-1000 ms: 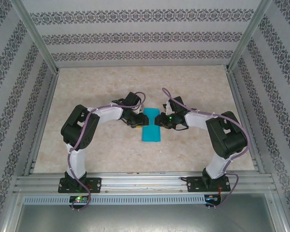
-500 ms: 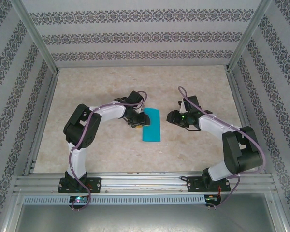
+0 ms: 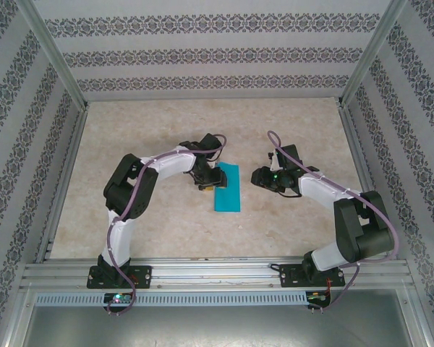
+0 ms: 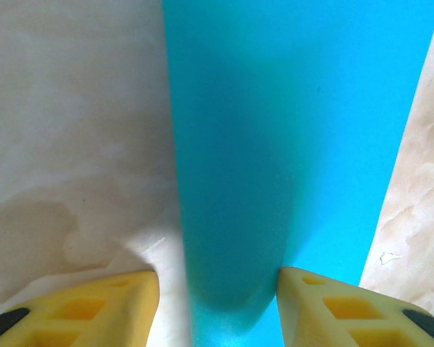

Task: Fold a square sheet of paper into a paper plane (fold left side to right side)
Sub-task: Hold the square sheet of paper at the center of the table.

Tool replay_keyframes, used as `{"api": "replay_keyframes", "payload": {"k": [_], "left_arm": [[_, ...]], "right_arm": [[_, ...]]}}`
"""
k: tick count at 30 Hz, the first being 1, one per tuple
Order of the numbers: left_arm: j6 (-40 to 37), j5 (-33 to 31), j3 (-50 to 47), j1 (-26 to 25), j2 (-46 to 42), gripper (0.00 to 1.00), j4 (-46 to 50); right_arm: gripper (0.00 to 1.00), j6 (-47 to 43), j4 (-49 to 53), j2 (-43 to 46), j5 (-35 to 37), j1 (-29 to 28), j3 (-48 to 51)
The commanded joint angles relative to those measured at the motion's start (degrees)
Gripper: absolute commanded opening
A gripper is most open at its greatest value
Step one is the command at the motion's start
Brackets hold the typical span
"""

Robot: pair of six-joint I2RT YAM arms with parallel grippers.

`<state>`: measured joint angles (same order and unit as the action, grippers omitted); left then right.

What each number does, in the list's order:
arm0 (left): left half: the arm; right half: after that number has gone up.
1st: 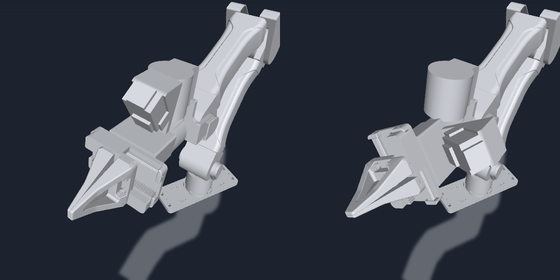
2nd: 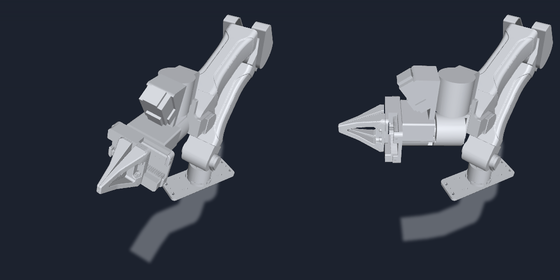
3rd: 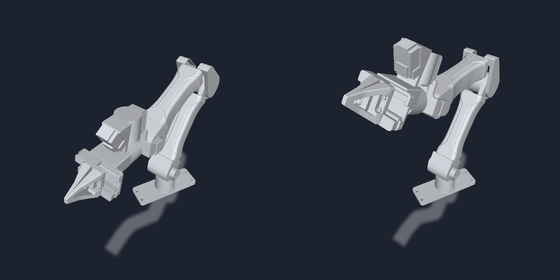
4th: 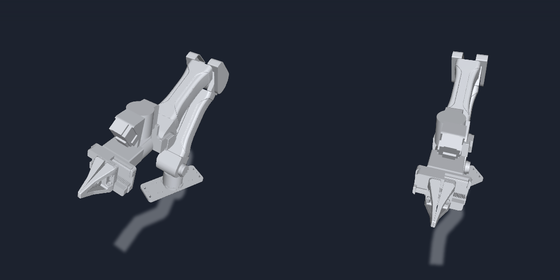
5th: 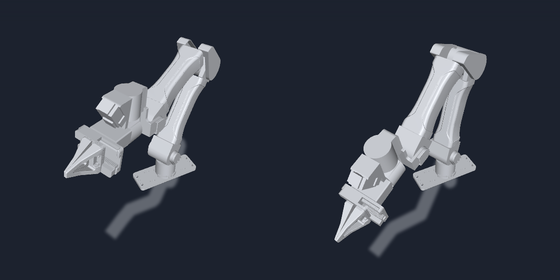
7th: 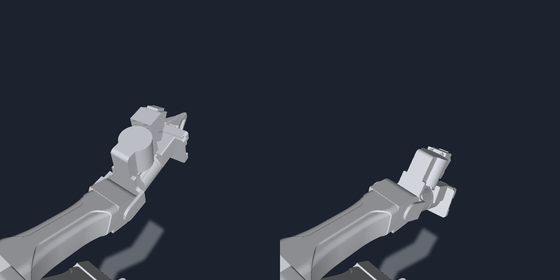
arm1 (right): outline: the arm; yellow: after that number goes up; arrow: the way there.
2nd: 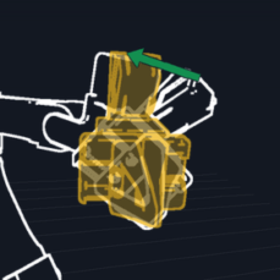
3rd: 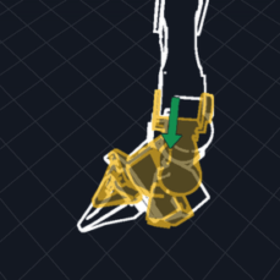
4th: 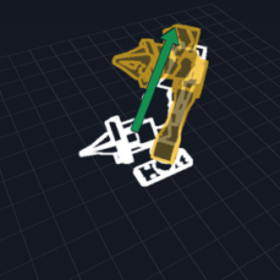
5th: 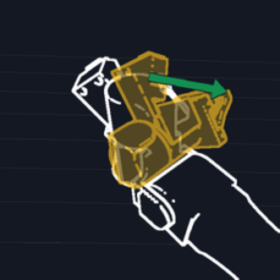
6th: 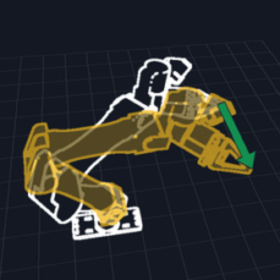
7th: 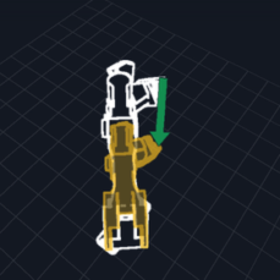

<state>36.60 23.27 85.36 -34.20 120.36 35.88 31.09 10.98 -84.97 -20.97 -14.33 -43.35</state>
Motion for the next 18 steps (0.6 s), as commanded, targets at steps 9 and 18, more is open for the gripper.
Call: {"api": "replay_keyframes", "payload": {"k": [9, 18], "left_arm": [[-0.3, 1.9, -0.4, -4.6, 9.3, 0.51, 0.9], [0.1, 2.6, 0.3, -4.9, 10.4, 0.52, 1.3]], "right_arm": [[0.43, -1.0, 0.6, 1.4, 0.5, 0.5, 1.0], [0.43, -0.9, 0.6, 1.2, 0.4, 0.5, 0.9]]}}
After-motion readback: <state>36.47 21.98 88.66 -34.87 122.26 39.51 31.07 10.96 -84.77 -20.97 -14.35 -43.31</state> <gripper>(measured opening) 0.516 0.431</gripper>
